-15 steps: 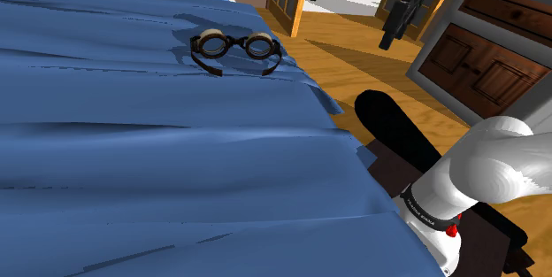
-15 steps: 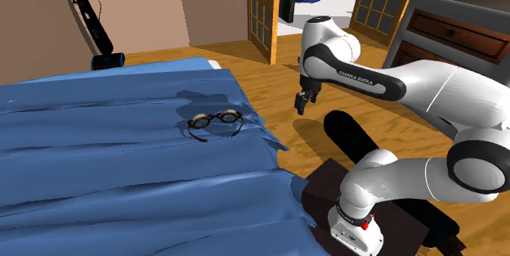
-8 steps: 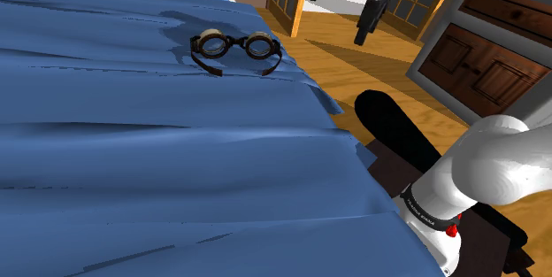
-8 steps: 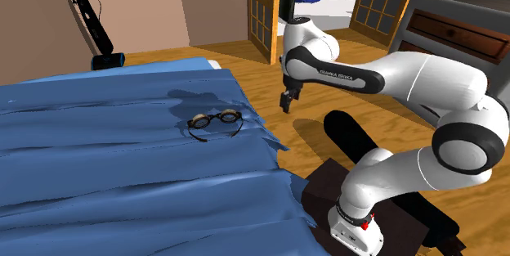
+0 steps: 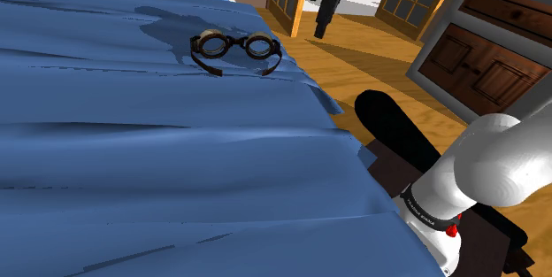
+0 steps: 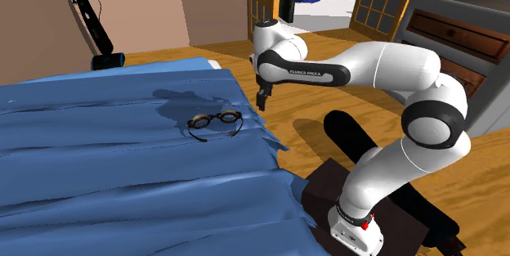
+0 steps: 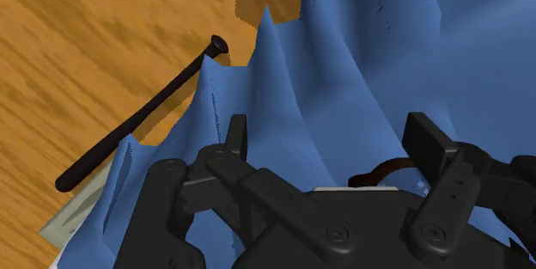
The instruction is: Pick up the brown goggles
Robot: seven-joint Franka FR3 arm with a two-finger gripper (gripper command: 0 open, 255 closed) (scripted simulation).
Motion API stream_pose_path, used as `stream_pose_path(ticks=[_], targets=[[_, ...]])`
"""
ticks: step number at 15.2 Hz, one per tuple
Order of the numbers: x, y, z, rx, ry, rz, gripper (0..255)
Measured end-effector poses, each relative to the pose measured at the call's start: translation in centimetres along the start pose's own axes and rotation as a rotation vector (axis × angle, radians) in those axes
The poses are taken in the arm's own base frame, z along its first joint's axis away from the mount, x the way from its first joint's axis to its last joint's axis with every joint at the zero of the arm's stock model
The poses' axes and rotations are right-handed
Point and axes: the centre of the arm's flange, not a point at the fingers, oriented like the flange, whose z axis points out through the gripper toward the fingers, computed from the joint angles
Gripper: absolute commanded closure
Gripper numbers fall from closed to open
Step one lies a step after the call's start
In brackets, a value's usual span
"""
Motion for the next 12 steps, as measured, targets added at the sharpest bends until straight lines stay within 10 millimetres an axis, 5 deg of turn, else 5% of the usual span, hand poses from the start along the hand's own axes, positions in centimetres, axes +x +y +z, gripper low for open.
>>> stream_pose_path(ticks=[12], targets=[[13.3,-7.1,0.6,-0.072,0.077,-0.335,0]])
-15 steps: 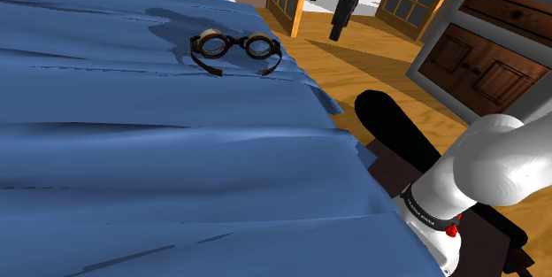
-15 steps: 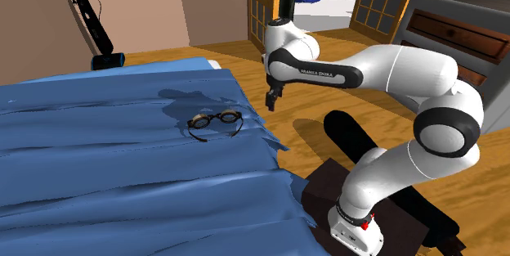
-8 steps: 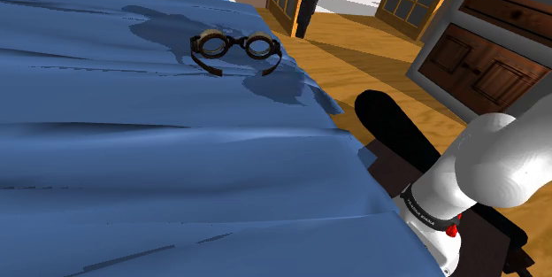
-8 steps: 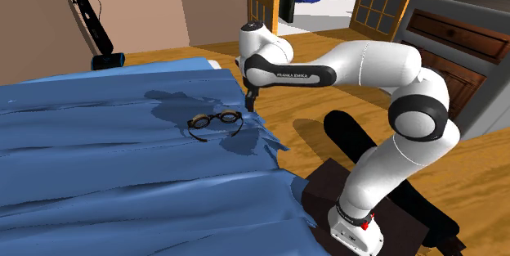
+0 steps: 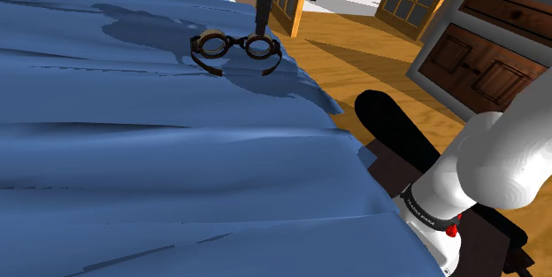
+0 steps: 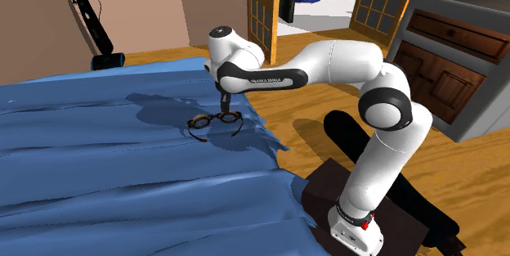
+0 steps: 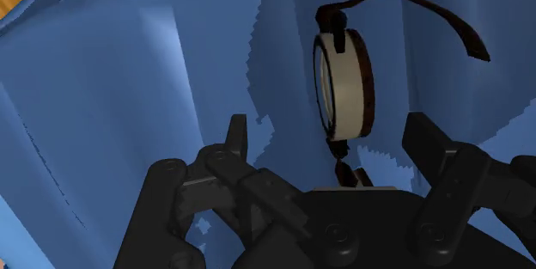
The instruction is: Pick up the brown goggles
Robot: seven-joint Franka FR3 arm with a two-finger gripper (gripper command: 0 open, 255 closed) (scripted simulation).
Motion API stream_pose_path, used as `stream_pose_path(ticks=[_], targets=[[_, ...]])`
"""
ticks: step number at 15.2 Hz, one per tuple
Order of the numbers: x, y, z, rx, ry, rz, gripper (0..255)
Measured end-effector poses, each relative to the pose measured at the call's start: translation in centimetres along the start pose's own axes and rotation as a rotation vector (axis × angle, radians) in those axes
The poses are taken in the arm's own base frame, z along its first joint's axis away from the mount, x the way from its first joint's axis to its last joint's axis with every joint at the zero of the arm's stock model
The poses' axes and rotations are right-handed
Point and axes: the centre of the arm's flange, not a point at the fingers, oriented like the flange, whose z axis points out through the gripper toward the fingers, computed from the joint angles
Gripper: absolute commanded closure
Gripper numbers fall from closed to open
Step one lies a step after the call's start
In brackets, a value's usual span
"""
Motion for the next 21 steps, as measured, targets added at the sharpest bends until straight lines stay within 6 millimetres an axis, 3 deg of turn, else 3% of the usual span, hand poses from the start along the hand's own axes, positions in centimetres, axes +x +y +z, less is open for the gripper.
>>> stream_pose_path(ticks=[4,6,13,14,21], targets=[[4.4,-2.0,0.6,-0.024,0.026,-0.112,0],[5.4,-2.4,0.6,-0.029,0.031,-0.137,0],[5.7,-3.3,3.9,-0.031,0.033,-0.146,0],[5.7,-3.3,4.1,-0.031,0.033,-0.146,255],[5.7,-3.4,4.2,-0.031,0.034,-0.146,255]])
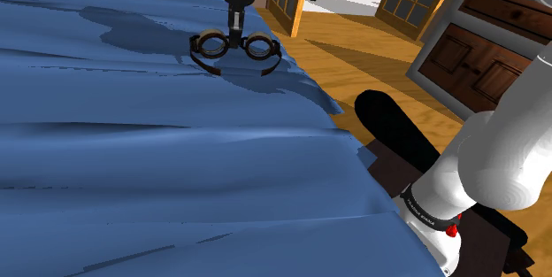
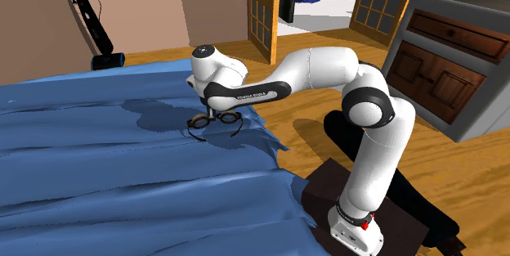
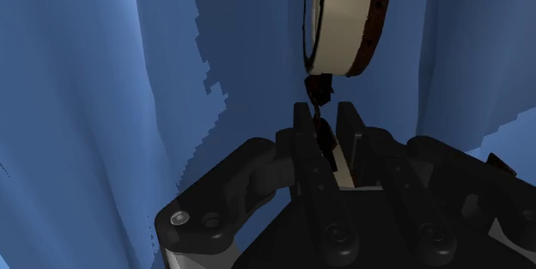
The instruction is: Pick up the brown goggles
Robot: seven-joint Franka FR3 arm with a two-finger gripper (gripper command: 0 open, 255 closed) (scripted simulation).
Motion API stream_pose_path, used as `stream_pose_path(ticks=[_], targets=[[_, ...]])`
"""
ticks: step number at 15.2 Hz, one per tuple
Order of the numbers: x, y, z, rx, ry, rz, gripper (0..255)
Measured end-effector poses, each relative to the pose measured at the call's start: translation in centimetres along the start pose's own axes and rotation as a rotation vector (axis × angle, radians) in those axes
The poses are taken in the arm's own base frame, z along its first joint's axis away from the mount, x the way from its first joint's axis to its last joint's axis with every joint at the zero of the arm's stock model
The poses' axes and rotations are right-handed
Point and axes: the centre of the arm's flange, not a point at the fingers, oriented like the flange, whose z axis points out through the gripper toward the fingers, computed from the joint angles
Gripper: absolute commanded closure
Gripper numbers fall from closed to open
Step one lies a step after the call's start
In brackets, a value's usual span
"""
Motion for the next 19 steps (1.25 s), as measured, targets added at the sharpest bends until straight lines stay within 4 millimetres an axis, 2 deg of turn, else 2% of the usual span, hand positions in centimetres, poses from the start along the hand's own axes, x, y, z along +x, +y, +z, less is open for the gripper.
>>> stream_pose_path(ticks=[4,19], targets=[[0.0,0.1,-0.2,0.0,0.0,0.0,255],[0.3,2.1,-7.3,0.0,0.0,0.0,255]])
